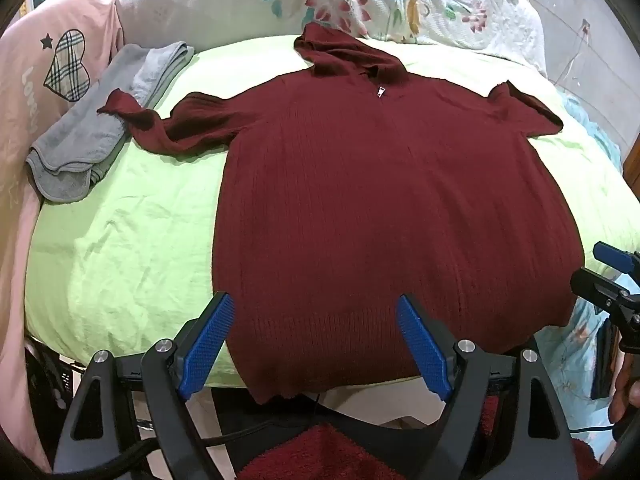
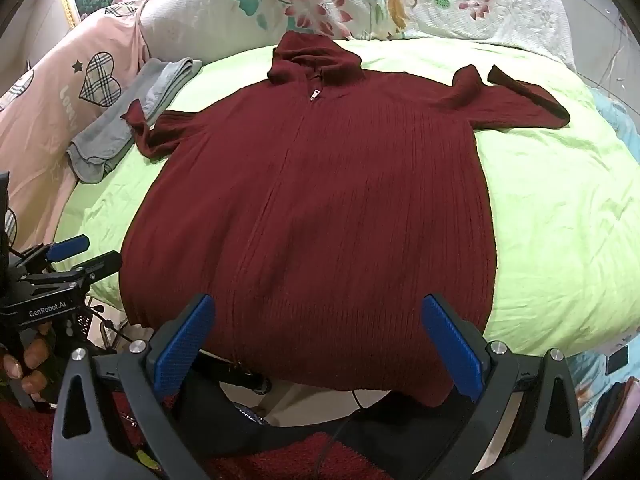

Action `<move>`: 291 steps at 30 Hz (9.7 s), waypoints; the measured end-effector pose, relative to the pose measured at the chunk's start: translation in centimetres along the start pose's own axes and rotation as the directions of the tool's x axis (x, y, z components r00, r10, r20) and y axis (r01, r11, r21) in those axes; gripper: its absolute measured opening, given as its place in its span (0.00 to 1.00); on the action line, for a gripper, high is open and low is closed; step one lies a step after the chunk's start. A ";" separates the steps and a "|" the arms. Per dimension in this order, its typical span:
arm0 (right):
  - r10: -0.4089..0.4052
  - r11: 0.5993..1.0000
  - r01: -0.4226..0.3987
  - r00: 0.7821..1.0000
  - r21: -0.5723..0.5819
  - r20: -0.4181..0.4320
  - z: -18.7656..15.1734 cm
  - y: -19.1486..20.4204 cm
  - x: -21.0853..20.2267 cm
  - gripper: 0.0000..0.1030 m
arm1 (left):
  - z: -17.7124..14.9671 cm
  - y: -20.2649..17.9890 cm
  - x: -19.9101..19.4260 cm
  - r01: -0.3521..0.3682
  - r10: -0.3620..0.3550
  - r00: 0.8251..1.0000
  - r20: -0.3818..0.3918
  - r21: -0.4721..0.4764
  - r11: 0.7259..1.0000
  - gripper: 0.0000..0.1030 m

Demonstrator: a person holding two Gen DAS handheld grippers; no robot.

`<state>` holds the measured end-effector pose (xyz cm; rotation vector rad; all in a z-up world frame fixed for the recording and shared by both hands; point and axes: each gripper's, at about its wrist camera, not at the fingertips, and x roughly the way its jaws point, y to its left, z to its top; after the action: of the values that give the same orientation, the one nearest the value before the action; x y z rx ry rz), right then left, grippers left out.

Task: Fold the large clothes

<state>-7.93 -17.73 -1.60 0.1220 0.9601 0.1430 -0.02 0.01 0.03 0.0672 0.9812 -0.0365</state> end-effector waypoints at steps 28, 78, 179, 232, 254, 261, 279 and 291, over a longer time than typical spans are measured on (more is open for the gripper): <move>0.003 1.000 -0.003 1.000 0.004 0.003 0.0 0.2 0.1 1.00 | 0.1 -0.4 0.5 0.012 -0.012 1.000 -0.012 0.003 1.000 0.82; 0.014 0.995 -0.023 0.996 0.098 0.093 5.7 -7.0 2.1 1.00 | 5.8 0.5 6.2 0.019 -0.018 0.998 -0.065 0.012 1.000 0.82; 0.046 0.927 -0.046 0.999 0.373 0.008 19.7 -19.0 18.8 0.05 | 19.3 11.7 20.5 0.277 -0.260 0.961 0.097 -0.318 0.907 0.03; 0.234 0.936 -0.225 0.972 0.271 0.002 13.3 -9.0 13.5 0.57 | 24.6 40.0 18.9 0.105 0.065 0.972 0.226 -0.668 0.737 0.08; 0.234 0.898 -0.263 0.964 0.354 0.123 11.6 -12.0 9.6 0.57 | 22.0 -2.7 13.0 0.288 -0.295 0.912 0.285 0.068 0.955 0.08; 0.207 0.884 -0.252 0.966 0.394 0.154 11.6 -13.6 9.1 0.57 | 19.1 -12.3 18.4 0.237 -0.276 0.952 0.129 0.258 0.937 0.11; 0.227 0.938 -0.234 0.972 0.257 0.056 18.7 -7.5 16.7 0.57 | 10.7 4.4 12.7 0.115 -0.107 0.984 0.140 -0.046 0.992 0.55; 0.049 0.995 -0.052 0.998 0.089 0.034 21.9 -3.9 19.5 0.09 | 11.0 11.3 16.2 0.068 -0.051 0.995 0.083 -0.219 0.973 0.54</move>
<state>21.37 -19.06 -5.58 0.2313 0.9327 0.1443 18.87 10.49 -6.90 -0.1675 0.9045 0.0154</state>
